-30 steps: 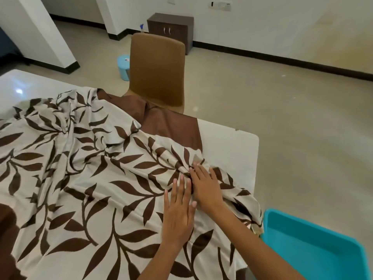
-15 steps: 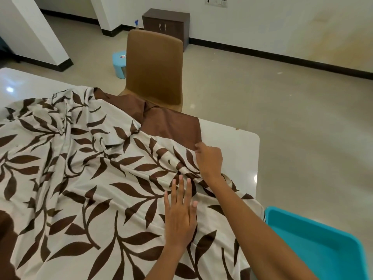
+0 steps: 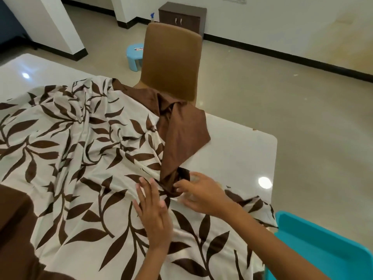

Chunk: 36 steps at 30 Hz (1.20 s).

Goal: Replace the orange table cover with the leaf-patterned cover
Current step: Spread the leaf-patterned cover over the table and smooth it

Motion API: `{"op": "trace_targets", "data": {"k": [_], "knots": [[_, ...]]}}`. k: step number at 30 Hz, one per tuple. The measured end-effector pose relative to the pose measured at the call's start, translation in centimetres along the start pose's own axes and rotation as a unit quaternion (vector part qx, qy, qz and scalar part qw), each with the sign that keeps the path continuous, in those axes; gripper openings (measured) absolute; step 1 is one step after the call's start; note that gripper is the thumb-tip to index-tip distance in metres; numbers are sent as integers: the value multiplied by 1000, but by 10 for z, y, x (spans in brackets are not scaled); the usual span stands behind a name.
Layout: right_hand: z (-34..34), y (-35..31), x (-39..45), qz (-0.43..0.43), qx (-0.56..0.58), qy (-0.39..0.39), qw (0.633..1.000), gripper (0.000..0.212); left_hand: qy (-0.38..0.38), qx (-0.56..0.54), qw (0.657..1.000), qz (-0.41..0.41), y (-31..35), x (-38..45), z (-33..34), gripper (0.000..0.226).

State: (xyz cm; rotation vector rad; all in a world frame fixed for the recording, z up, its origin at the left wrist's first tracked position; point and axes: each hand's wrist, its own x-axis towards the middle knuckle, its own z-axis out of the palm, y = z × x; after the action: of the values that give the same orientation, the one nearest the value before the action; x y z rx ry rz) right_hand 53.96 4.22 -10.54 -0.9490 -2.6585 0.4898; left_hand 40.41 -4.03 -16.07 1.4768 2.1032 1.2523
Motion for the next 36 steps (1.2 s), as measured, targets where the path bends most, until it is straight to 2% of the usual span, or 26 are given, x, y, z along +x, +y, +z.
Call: {"op": "trace_targets", "data": {"k": [1, 2, 3, 4, 5, 6, 7, 9, 13, 16, 19, 22, 25, 27, 29, 30, 31, 32, 33, 34, 35, 36], "knots": [[-4, -1, -4, 49, 4, 56, 997, 24, -16, 33, 999, 6, -6, 2, -1, 64], [-9, 0, -3, 108, -1, 154, 982, 21, -35, 63, 997, 17, -10, 4, 1, 64], [-15, 3, 1, 176, -5, 245, 953, 18, -55, 91, 994, 24, -12, 4, 4, 63], [-19, 10, 7, 246, 9, 302, 921, 16, -72, 115, 990, 27, -12, 4, 7, 62], [-19, 20, 14, 309, 35, 308, 899, 17, -86, 136, 987, 26, -13, 4, 10, 62], [-15, 30, 20, 356, 56, 265, 894, 21, -96, 153, 983, 23, -13, 3, 11, 62], [-8, 39, 25, 370, 56, 204, 905, 26, -101, 166, 981, 20, -14, 2, 11, 62], [7, 53, 34, 349, 23, 115, 930, 37, -107, 180, 978, 19, -17, 2, 10, 63], [17, 68, 59, 346, 24, 41, 937, 60, -114, 193, 974, 28, -17, 3, 12, 62], [15, 73, 88, 374, 40, 94, 922, 75, -114, 205, 972, 31, -18, 3, 13, 62], [14, 67, 118, 390, 43, 165, 905, 57, -118, 208, 971, 16, -19, 6, 17, 62], [19, 65, 140, 436, -9, 184, 881, 37, -117, 202, 972, 1, -21, 11, 19, 62], [19, 70, 152, 425, -41, 194, 883, 18, -96, 198, 975, 11, -24, 12, 21, 61], [10, 65, 166, 388, -34, 275, 879, 20, -81, 189, 978, 15, -25, 13, 22, 61], [0, 46, 189, 298, -8, 345, 890, 20, -58, 175, 983, 10, -25, 15, 23, 60], [-2, 32, 202, 211, 1, 321, 923, 17, -43, 162, 986, -5, -26, 16, 22, 58], [-1, 17, 214, 96, -10, 254, 963, 17, -24, 143, 989, -30, -25, 15, 21, 56], [1, 4, 221, -11, -23, 163, 986, 21, -2, 122, 991, -60, -24, 14, 19, 55], [4, -5, 224, -78, -35, 77, 993, 30, 19, 107, 990, -86, -23, 13, 18, 53], [7, -8, 221, -99, -43, 46, 993, 40, 29, 98, 990, -102, -23, 13, 17, 53], [9, -4, 215, -71, -29, 76, 994, 46, 31, 96, 989, -105, -22, 14, 16, 53], [9, 5, 206, -5, 6, 135, 991, 44, 31, 97, 990, -100, -22, 14, 17, 52]]}}
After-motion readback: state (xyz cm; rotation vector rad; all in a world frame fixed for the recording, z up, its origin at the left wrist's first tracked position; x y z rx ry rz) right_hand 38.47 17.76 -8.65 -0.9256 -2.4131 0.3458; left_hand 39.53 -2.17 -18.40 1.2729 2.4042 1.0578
